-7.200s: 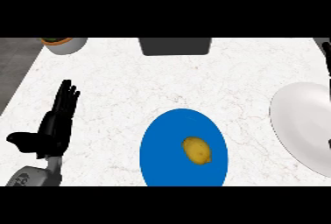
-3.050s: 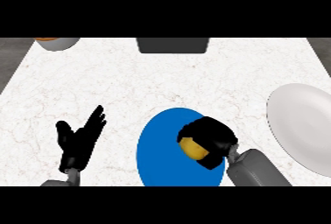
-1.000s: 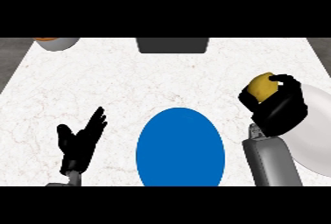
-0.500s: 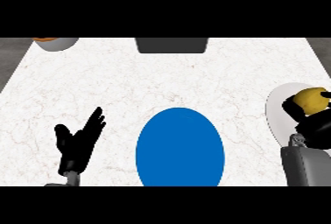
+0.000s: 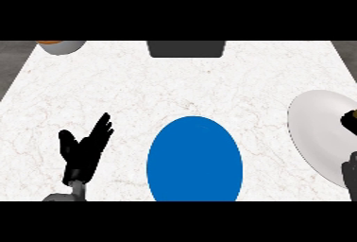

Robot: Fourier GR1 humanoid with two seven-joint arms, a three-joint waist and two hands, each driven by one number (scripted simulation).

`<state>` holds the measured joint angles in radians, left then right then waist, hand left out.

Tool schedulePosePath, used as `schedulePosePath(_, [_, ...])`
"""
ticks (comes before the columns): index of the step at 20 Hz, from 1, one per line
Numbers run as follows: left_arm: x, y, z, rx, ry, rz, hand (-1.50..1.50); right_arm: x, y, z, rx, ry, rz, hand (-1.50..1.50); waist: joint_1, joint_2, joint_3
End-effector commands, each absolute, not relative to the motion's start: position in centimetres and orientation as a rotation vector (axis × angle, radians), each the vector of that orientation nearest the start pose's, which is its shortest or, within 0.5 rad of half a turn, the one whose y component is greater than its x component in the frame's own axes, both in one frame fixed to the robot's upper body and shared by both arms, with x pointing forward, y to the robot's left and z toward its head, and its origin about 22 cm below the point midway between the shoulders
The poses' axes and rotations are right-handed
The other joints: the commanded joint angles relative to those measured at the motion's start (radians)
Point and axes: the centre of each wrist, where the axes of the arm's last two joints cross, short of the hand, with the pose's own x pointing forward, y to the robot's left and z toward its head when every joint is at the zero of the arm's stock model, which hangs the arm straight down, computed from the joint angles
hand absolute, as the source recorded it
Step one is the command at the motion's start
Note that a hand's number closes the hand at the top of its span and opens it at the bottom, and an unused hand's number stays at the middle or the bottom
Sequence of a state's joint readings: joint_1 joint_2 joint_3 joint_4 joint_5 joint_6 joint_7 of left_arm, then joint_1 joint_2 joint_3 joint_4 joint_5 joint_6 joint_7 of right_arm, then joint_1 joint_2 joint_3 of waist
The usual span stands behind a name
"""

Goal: Pick the lemon from the plate and place it in the plate

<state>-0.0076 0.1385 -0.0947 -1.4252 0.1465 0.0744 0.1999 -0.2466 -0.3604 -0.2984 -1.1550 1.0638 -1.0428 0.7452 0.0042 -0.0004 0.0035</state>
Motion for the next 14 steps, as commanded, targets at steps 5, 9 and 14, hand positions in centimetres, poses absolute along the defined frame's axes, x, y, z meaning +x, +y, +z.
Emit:
schedulePosePath(5, [23.5,23.1,-3.6,-0.009,-1.194,-0.004,0.00,28.8,-42.9,0.8,-1.491,-0.788,-0.366,-1.50,0.010,0.006,0.001])
schedulePosePath(9, [24.6,24.2,-2.2,0.000,-1.200,-0.012,0.00,28.7,-43.5,-0.8,-1.446,-0.929,-0.383,-1.50,0.010,0.007,0.001])
schedulePosePath(14, [23.0,23.1,-3.3,-0.011,-1.197,-0.018,0.00,29.4,-43.0,-0.6,-1.450,-1.148,-0.470,-1.50,0.014,0.006,0.003])
